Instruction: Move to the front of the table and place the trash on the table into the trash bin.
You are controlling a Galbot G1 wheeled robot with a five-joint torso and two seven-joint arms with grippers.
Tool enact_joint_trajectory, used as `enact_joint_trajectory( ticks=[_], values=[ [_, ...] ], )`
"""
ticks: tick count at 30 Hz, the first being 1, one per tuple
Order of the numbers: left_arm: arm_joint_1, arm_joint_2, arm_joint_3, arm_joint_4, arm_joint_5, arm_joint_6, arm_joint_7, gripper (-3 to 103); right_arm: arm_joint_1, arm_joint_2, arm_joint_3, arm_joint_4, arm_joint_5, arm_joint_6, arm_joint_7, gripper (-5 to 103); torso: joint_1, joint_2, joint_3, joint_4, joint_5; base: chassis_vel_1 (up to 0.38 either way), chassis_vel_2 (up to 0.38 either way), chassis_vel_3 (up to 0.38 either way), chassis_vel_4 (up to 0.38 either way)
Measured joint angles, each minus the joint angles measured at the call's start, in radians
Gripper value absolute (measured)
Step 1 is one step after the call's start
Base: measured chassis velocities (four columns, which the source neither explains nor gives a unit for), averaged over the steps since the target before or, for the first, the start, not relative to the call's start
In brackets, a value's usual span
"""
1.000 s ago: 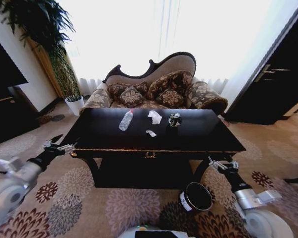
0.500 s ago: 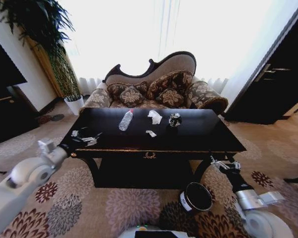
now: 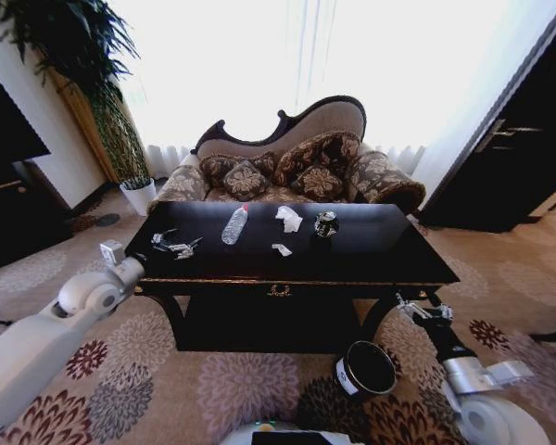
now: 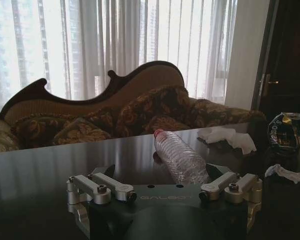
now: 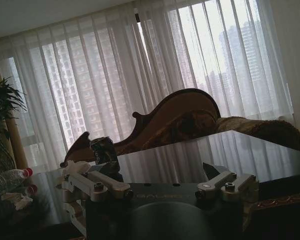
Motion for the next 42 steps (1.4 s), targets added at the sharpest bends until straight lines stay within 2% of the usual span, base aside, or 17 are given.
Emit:
enact_joint_trajectory(
  ticks=[10, 17, 27, 33, 42],
  values=[
    [-0.170, -0.052, 0.176, 0.122, 0.000, -0.002, 0.003, 100, -0.002, 0.008, 0.006, 0.003, -0.004, -0.005, -0.001, 100, 0.000, 0.000, 0.000, -0.0002, 0.0000, 0.000, 0.000, 0.000, 0.000],
    [-0.236, -0.088, 0.255, 0.133, 0.022, -0.004, 0.003, 100, -0.002, 0.013, 0.012, 0.017, -0.004, -0.014, -0.002, 100, 0.000, 0.000, 0.000, -0.0005, 0.0002, 0.000, 0.000, 0.000, 0.000],
    [-0.293, -0.102, 0.305, 0.204, 0.035, -0.014, 0.018, 100, 0.003, 0.012, 0.010, 0.013, -0.010, -0.017, -0.004, 100, 0.000, 0.000, 0.000, -0.0001, 0.0001, 0.000, 0.000, 0.000, 0.000],
    [-0.326, -0.136, 0.335, 0.211, 0.043, -0.016, 0.012, 100, 0.003, 0.015, 0.007, 0.024, -0.013, -0.022, -0.008, 100, 0.000, 0.000, 0.000, -0.0002, 0.0001, 0.000, 0.000, 0.000, 0.000],
    [-0.342, -0.145, 0.357, 0.236, 0.059, -0.021, 0.014, 100, 0.000, 0.005, 0.014, 0.025, -0.010, -0.024, -0.009, 100, 0.000, 0.000, 0.000, -0.0001, 0.0000, 0.000, 0.000, 0.000, 0.000]
  ],
)
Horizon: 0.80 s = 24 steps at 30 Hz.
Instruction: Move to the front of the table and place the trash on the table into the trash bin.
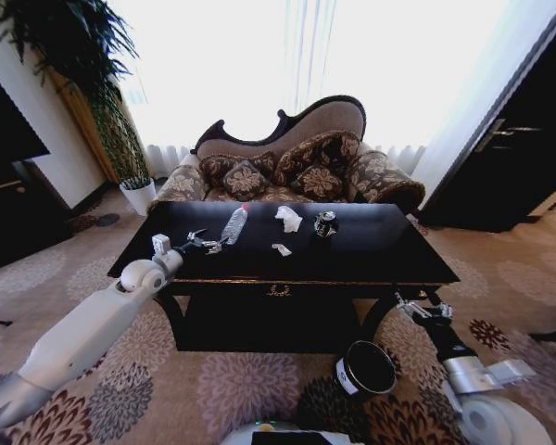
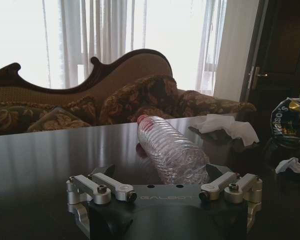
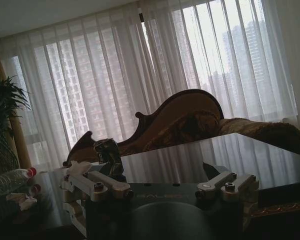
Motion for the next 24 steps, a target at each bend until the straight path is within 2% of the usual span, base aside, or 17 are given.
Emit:
enact_joint_trajectory(
  ticks=[9, 24],
  values=[
    [-0.038, -0.041, 0.021, 0.027, 0.000, -0.001, 0.000, 100, 0.000, -0.002, 0.000, 0.012, 0.002, -0.009, -0.001, 100, 0.000, 0.000, 0.000, -0.0002, 0.0001, 0.000, 0.000, 0.000, 0.000],
    [-0.083, -0.152, 0.060, 0.128, 0.058, -0.018, 0.017, 100, -0.009, -0.020, 0.006, 0.031, 0.012, -0.025, 0.002, 100, 0.000, 0.000, 0.000, -0.0002, 0.0000, 0.000, 0.000, 0.000, 0.000]
  ],
)
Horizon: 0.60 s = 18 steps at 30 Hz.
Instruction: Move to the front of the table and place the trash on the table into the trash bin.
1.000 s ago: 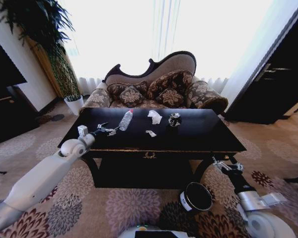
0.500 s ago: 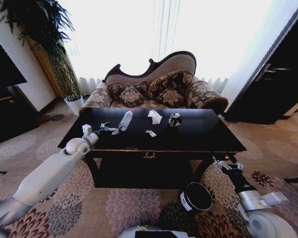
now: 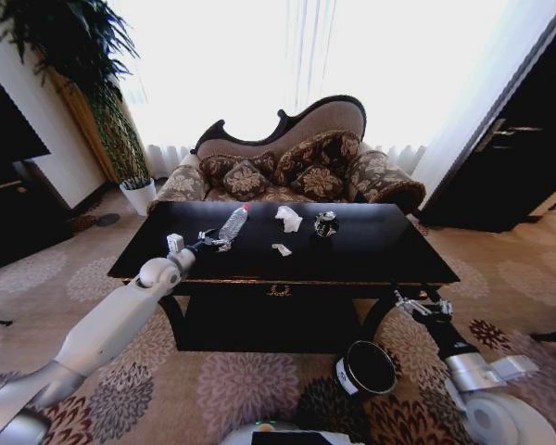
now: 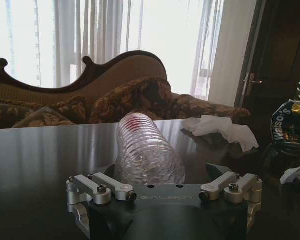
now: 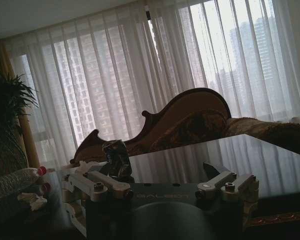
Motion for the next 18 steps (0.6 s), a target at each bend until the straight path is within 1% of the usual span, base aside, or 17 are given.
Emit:
enact_joint_trajectory(
  ticks=[9, 10, 13, 18],
  values=[
    [-0.054, -0.024, 0.041, 0.048, 0.005, -0.008, 0.015, 100, -0.003, 0.006, 0.000, -0.001, -0.002, 0.000, 0.001, 100, 0.000, 0.000, 0.000, 0.0001, 0.0000, 0.000, 0.000, 0.000, 0.000],
    [-0.064, -0.029, 0.045, 0.059, 0.005, -0.009, 0.017, 103, -0.003, 0.007, 0.001, -0.001, -0.002, 0.000, 0.001, 100, 0.000, 0.000, 0.000, 0.0001, 0.0001, 0.000, 0.000, 0.000, 0.000],
    [-0.070, -0.040, 0.047, 0.073, 0.005, -0.011, 0.018, 100, -0.003, 0.007, 0.002, -0.001, -0.002, 0.000, 0.002, 100, 0.000, 0.000, 0.000, 0.0001, 0.0001, 0.000, 0.000, 0.000, 0.000],
    [-0.072, -0.057, 0.047, 0.083, 0.014, -0.013, 0.018, 97, -0.003, 0.009, 0.003, 0.000, -0.003, -0.001, 0.003, 100, 0.000, 0.000, 0.000, 0.0000, 0.0000, 0.000, 0.000, 0.000, 0.000]
  ],
)
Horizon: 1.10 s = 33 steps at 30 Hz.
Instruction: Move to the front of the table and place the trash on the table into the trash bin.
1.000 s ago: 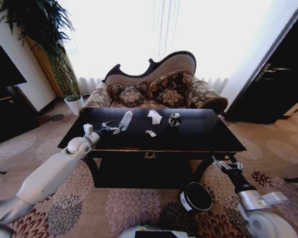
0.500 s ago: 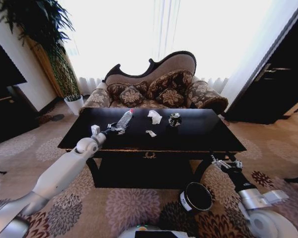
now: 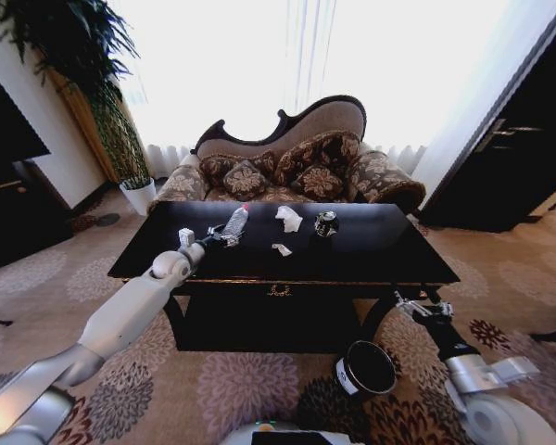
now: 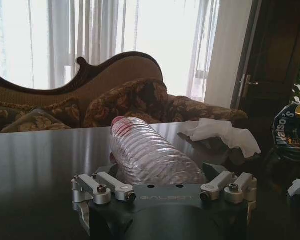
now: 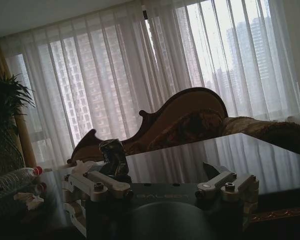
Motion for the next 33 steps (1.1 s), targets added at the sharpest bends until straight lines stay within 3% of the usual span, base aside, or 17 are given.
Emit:
enact_joint_trajectory(
  ticks=[4, 7, 9, 19, 28, 33],
  values=[
    [0.006, -0.003, 0.001, -0.001, 0.011, -0.001, -0.002, 78, -0.001, 0.011, 0.000, 0.004, -0.001, 0.000, 0.001, 100, 0.000, 0.000, 0.000, 0.0000, 0.0000, 0.000, 0.000, 0.000, 0.000],
    [0.009, -0.002, 0.001, -0.005, 0.012, -0.002, -0.004, 73, -0.003, 0.014, 0.000, 0.005, -0.001, 0.000, 0.001, 100, 0.000, 0.000, 0.000, 0.0000, -0.0001, 0.000, 0.000, 0.000, 0.000],
    [0.015, 0.007, -0.002, -0.015, 0.012, -0.002, -0.006, 62, -0.003, 0.016, 0.000, 0.005, -0.001, 0.001, 0.001, 100, 0.000, 0.000, 0.000, 0.0000, 0.0000, 0.000, 0.000, 0.000, 0.000],
    [0.064, 0.059, -0.035, -0.095, 0.006, 0.003, -0.027, 41, -0.001, 0.017, -0.003, 0.009, 0.000, 0.003, 0.002, 100, 0.000, 0.000, 0.000, 0.0000, -0.0001, 0.000, 0.000, 0.000, 0.000],
    [0.195, 0.162, -0.120, -0.267, -0.019, 0.022, -0.055, 41, -0.004, 0.019, -0.002, 0.008, -0.009, 0.019, 0.005, 100, 0.000, 0.000, 0.000, 0.0001, -0.0003, 0.000, 0.000, 0.000, 0.000],
    [0.325, 0.224, -0.223, -0.442, -0.069, 0.042, -0.077, 41, 0.004, 0.028, -0.005, 0.010, -0.060, 0.030, 0.020, 100, 0.000, 0.000, 0.000, 0.0001, 0.0000, 0.000, 0.000, 0.000, 0.000]
  ],
)
